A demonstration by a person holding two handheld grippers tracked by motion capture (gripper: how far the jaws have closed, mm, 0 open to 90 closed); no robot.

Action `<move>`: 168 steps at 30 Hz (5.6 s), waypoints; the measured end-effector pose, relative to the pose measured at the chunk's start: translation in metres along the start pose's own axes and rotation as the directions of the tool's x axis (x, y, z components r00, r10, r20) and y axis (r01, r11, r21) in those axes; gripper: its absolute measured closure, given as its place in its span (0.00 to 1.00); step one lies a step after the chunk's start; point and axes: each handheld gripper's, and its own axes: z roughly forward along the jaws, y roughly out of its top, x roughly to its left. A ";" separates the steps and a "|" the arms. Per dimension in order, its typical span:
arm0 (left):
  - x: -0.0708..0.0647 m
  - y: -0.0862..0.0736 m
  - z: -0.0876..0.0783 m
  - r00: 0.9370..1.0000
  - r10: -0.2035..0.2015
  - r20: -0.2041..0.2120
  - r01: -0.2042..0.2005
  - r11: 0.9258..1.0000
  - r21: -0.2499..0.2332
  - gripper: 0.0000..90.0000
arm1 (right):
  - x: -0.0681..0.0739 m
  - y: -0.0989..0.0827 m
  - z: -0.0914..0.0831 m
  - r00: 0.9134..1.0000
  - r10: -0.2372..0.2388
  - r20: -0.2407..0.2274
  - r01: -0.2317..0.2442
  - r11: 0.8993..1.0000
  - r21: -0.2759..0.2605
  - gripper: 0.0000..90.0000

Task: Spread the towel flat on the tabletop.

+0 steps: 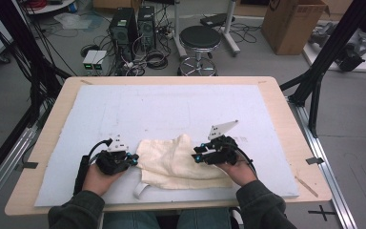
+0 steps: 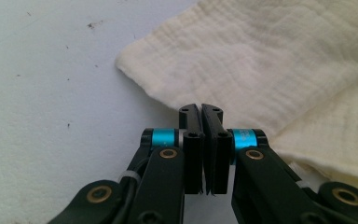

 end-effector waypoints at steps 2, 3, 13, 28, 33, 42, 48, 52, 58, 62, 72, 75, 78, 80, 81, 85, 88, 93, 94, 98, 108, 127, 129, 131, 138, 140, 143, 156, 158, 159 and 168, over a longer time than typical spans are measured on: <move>0.000 0.000 0.000 1.000 0.006 -0.003 -0.006 1.000 -0.001 0.96 | -0.010 0.000 0.005 0.999 0.029 0.030 -0.029 0.999 0.014 0.76; 0.000 0.000 -0.001 1.000 0.012 -0.005 -0.012 1.000 0.000 0.97 | -0.013 0.000 0.009 0.998 0.044 0.035 -0.045 0.999 0.030 0.76; 0.000 0.000 0.000 1.000 0.013 -0.009 -0.013 1.000 -0.009 0.96 | -0.026 -0.006 0.031 0.997 0.070 0.025 -0.073 0.988 0.137 0.97; 0.001 0.002 0.003 1.000 -0.006 -0.015 0.005 1.000 -0.023 0.96 | -0.023 -0.022 -0.023 0.971 0.112 0.211 -0.124 0.991 0.045 0.97; -0.002 0.005 0.006 1.000 0.000 -0.008 0.000 1.000 -0.015 0.91 | -0.021 -0.040 -0.023 0.976 0.133 0.171 -0.151 0.984 0.097 0.84; 0.012 0.012 -0.010 0.998 -0.063 0.014 0.064 0.990 -0.122 0.70 | -0.032 -0.032 -0.037 0.972 0.169 0.162 -0.165 0.986 -0.035 0.75; 0.027 0.016 0.005 0.988 -0.146 -0.043 0.138 0.980 -0.143 0.72 | -0.054 -0.028 -0.028 0.954 0.218 0.206 -0.213 0.976 -0.044 0.76; 0.037 0.015 0.018 0.978 -0.204 -0.039 0.197 0.971 -0.134 0.72 | -0.059 -0.028 -0.015 0.955 0.212 0.206 -0.218 0.976 0.006 0.76; 0.037 0.021 0.034 0.980 -0.201 -0.013 0.199 0.976 -0.088 0.69 | -0.057 -0.028 -0.001 0.963 0.202 0.181 -0.215 0.975 0.055 0.75; 0.034 0.026 0.040 0.982 -0.188 -0.028 0.186 0.980 -0.065 0.69 | -0.053 -0.026 0.008 0.968 0.171 0.185 -0.187 0.980 0.073 0.76; 0.032 0.025 0.043 0.989 -0.129 -0.074 0.127 0.992 -0.021 0.89 | -0.046 -0.022 0.009 0.971 0.105 0.217 -0.121 0.991 0.064 0.92; 0.029 0.026 0.044 0.991 -0.106 -0.079 0.104 0.994 -0.025 0.96 | -0.048 -0.022 0.001 0.964 0.114 0.242 -0.126 0.992 0.033 0.92; 0.030 0.027 0.042 0.989 -0.107 -0.103 0.103 0.994 -0.044 0.97 | -0.051 -0.021 -0.004 0.959 0.113 0.259 -0.124 0.992 0.028 0.92; 0.033 0.029 0.038 0.984 -0.128 -0.123 0.118 0.989 -0.087 0.97 | -0.053 -0.018 -0.005 0.959 0.106 0.263 -0.117 0.993 0.026 0.92; 0.035 0.031 0.037 0.981 -0.142 -0.130 0.128 0.986 -0.111 0.97 | -0.054 -0.017 -0.006 0.958 0.097 0.268 -0.109 0.994 0.029 0.92; 0.042 0.042 0.039 0.975 -0.162 -0.151 0.142 0.980 -0.139 0.97 | -0.063 -0.007 -0.008 0.952 0.095 0.290 -0.107 0.994 0.026 0.92; 0.048 0.052 0.044 0.971 -0.176 -0.162 0.150 0.975 -0.162 0.97 | -0.072 0.000 -0.010 0.945 0.101 0.311 -0.110 0.994 0.013 0.92; 0.067 0.075 0.055 0.951 -0.240 -0.194 0.196 0.955 -0.221 0.96 | -0.098 0.011 -0.013 0.919 0.118 0.376 -0.125 0.992 -0.006 0.92; 0.070 0.081 0.057 0.943 -0.256 -0.212 0.206 0.951 -0.233 0.91 | -0.104 0.016 -0.015 0.911 0.134 0.391 -0.136 0.990 -0.021 0.91; 0.078 0.088 0.056 0.939 -0.283 -0.196 0.232 0.941 -0.247 0.72 | -0.121 0.025 -0.022 0.871 0.187 0.454 -0.170 0.982 -0.077 0.75; 0.051 0.067 0.035 0.983 -0.159 -0.094 0.133 0.962 -0.237 0.67 | -0.098 0.007 -0.034 0.925 0.214 0.313 -0.203 0.977 -0.068 0.62; -0.005 0.019 0.034 0.995 0.077 0.063 -0.076 0.997 -0.032 0.68 | -0.024 -0.034 -0.026 0.977 0.071 0.199 -0.077 0.997 0.024 0.65; -0.005 0.019 0.039 0.996 0.080 0.041 -0.079 0.996 -0.039 0.75 | -0.026 -0.037 -0.020 0.978 0.077 0.192 -0.088 0.995 0.050 0.67; -0.004 0.021 0.042 0.996 0.085 0.026 -0.084 0.995 -0.044 0.86 | -0.027 -0.039 -0.014 0.979 0.064 0.196 -0.081 0.993 0.080 0.68; 0.001 0.028 0.053 0.997 0.074 -0.038 -0.077 0.995 -0.065 0.98 | -0.036 -0.039 -0.005 0.973 0.067 0.219 -0.091 0.990 0.104 0.70; 0.005 0.032 0.057 0.997 0.054 -0.058 -0.058 0.996 -0.062 0.98 | -0.039 -0.039 -0.005 0.971 0.070 0.227 -0.095 0.990 0.100 0.71; 0.009 0.038 0.058 0.995 0.037 -0.088 -0.043 0.996 -0.072 0.94 | -0.043 -0.040 -0.006 0.969 0.083 0.233 -0.106 0.990 0.089 0.70; -0.006 0.015 -0.007 0.994 0.100 0.038 -0.090 0.972 -0.217 0.76 | -0.007 -0.039 -0.032 0.987 0.028 0.159 -0.027 1.000 -0.010 0.69; -0.013 0.006 -0.014 0.991 0.109 0.076 -0.089 0.970 -0.227 0.75 | 0.002 -0.042 -0.035 0.989 0.014 0.146 -0.012 1.000 -0.017 0.69; -0.018 0.001 -0.016 0.988 0.122 0.095 -0.098 0.969 -0.228 0.75 | 0.006 -0.043 -0.036 0.990 0.007 0.141 -0.004 1.000 -0.017 0.69; -0.034 -0.011 -0.008 0.968 0.192 0.163 -0.169 0.975 -0.147 0.72 | 0.034 -0.061 -0.038 0.996 -0.039 0.080 0.036 0.999 0.041 0.69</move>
